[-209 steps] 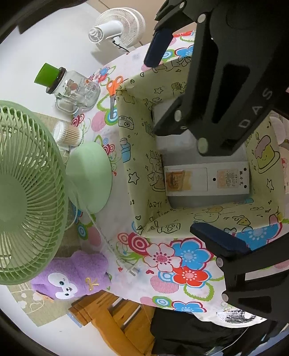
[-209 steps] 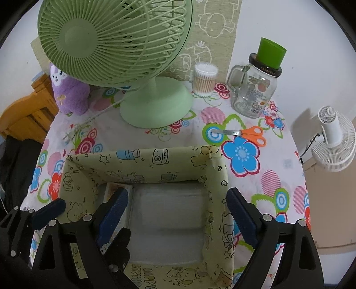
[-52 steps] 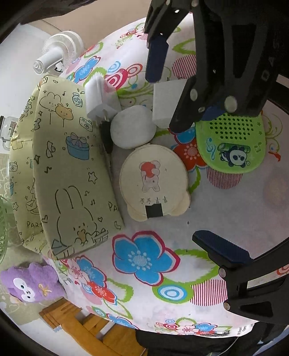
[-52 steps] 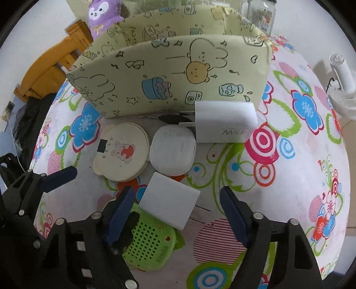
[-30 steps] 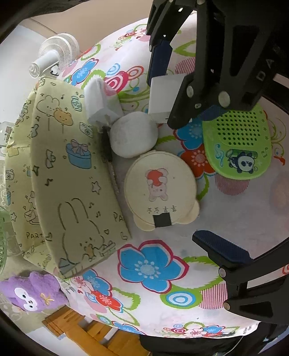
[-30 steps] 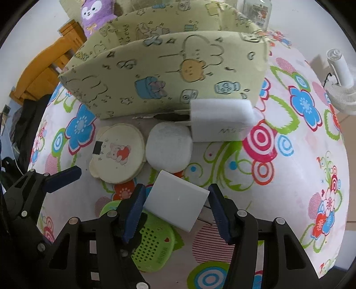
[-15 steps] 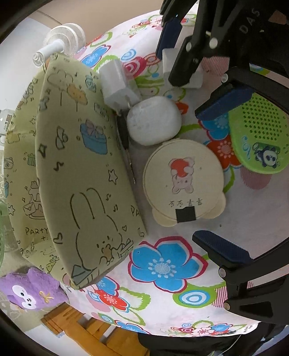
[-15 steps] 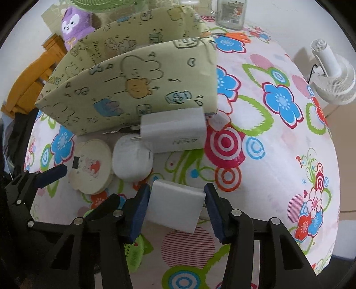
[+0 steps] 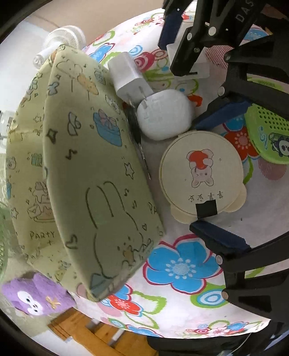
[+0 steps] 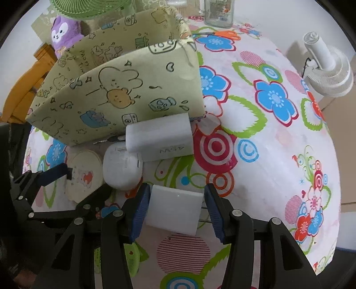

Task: Organize rigid objects
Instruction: 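Grasp the bear-shaped wooden coaster with the left tool while the right tool lifts the block, then carry the coaster with the left tool while the right tool carries the block over the box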

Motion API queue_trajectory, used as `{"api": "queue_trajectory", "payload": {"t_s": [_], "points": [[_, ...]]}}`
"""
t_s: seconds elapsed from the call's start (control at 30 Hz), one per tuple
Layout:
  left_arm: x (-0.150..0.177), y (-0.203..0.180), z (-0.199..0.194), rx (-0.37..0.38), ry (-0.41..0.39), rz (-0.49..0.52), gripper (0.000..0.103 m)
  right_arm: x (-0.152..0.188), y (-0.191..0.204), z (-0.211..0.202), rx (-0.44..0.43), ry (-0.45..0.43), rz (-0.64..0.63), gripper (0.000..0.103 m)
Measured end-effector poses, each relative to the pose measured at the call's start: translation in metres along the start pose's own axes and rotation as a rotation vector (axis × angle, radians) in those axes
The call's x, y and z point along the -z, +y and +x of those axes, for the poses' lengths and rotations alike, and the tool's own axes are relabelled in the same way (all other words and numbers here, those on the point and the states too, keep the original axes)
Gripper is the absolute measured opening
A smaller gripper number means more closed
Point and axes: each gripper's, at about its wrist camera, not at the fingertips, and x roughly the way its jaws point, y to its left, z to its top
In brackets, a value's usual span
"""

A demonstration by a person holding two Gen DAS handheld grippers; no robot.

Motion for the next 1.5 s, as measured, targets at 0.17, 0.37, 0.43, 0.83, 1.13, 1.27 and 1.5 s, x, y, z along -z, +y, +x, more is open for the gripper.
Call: {"api": "queue_trajectory", "payload": {"t_s": [0.17, 0.37, 0.43, 0.83, 1.13, 1.27, 1.5], "points": [[-0.002, 0.004, 0.000, 0.009, -0.008, 0.029, 0.084, 0.000, -0.010, 0.005, 0.027, 0.033, 0.080, 0.075], [0.000, 0.006, -0.001, 0.013, -0.001, 0.061, 0.084, 0.005, -0.010, 0.013, 0.036, 0.061, 0.151, 0.075], [0.010, 0.006, -0.006, 0.011, -0.002, 0.067, 0.084, 0.004, -0.006, 0.015, 0.051, 0.067, 0.141, 0.074], [0.023, 0.001, -0.024, 0.014, -0.023, 0.054, 0.081, 0.005, 0.012, 0.007, 0.067, 0.038, 0.073, 0.064], [0.038, -0.003, -0.027, 0.015, -0.001, -0.010, 0.077, 0.016, 0.023, -0.004, 0.056, 0.038, 0.022, 0.064], [0.040, -0.003, -0.024, 0.011, 0.013, -0.041, 0.078, 0.027, 0.027, -0.008, 0.052, 0.042, 0.016, 0.064], [0.035, -0.011, -0.019, -0.012, 0.021, -0.083, 0.086, 0.026, 0.018, -0.013, 0.051, 0.034, 0.010, 0.064]]}}
